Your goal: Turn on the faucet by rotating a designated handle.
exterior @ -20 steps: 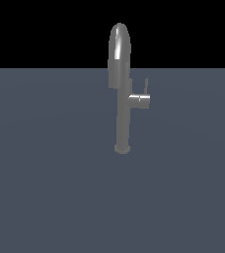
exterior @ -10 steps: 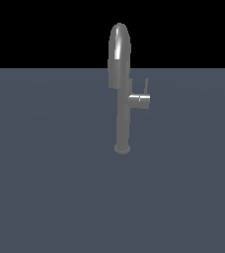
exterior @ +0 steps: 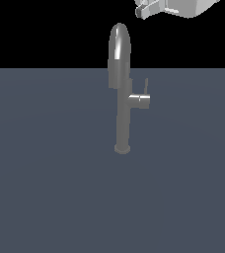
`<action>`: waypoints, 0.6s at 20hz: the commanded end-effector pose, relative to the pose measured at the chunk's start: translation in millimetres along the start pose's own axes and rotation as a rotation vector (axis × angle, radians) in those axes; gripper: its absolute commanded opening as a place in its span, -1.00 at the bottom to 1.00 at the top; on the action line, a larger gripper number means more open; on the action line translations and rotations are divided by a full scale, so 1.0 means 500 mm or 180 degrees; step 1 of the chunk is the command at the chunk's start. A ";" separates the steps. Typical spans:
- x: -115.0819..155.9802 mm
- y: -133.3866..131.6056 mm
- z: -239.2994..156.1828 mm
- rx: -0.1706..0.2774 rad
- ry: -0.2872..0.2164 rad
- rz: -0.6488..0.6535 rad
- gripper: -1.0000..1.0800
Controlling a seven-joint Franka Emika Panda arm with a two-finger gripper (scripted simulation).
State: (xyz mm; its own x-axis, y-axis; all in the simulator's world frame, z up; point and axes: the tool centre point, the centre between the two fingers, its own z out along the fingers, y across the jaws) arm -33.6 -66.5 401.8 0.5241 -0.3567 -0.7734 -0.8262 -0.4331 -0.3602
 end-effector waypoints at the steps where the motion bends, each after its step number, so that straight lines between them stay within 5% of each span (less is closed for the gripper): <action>1: 0.036 -0.001 -0.002 0.0181 -0.0149 0.0177 -1.00; 12: 0.196 0.022 0.019 0.1008 -0.0829 0.1000 -1.00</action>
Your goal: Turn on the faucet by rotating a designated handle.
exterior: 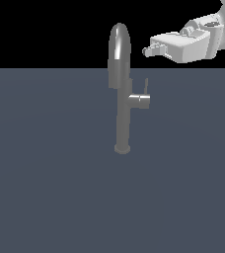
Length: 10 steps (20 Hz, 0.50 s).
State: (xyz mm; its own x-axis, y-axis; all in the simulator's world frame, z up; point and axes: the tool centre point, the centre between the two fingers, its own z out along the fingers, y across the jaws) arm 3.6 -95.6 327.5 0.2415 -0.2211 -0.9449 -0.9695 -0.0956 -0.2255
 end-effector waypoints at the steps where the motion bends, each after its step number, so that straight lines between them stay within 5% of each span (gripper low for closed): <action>1: 0.037 -0.001 0.000 0.0189 -0.0156 0.0188 -1.00; 10: 0.130 0.009 0.011 0.0662 -0.0545 0.0663 -1.00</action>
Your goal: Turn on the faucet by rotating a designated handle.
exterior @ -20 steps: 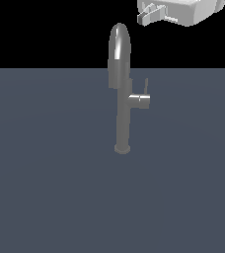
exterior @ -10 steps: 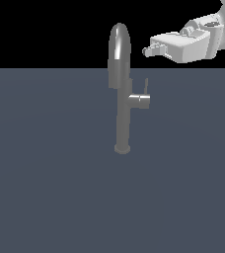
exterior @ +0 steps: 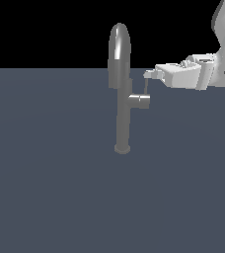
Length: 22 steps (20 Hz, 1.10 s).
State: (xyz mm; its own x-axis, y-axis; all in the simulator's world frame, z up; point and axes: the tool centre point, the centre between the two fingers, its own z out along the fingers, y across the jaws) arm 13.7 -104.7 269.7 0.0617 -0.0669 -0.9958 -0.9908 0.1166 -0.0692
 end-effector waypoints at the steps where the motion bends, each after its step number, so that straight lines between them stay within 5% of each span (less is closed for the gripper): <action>1: 0.019 -0.001 0.001 0.0100 -0.0083 0.0098 -1.00; 7: 0.043 0.001 0.004 0.0217 -0.0182 0.0216 -1.00; 22: 0.024 0.034 0.006 0.0212 -0.0180 0.0211 -1.00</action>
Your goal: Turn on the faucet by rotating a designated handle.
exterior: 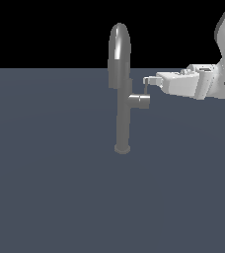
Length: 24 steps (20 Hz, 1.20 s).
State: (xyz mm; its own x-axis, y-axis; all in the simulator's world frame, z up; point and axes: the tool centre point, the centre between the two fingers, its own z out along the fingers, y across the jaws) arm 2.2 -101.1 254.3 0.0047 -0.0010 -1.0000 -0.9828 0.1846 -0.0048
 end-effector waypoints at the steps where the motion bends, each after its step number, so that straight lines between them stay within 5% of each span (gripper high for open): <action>1: -0.006 0.014 0.000 0.0000 0.0000 -0.0001 -1.00; 24: 0.012 0.124 0.000 0.0006 0.0004 -0.0014 -1.00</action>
State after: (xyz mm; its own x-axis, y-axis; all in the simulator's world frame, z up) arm -47.5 -91.7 255.8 0.0247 -0.0110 -0.9996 -0.9811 0.1918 -0.0264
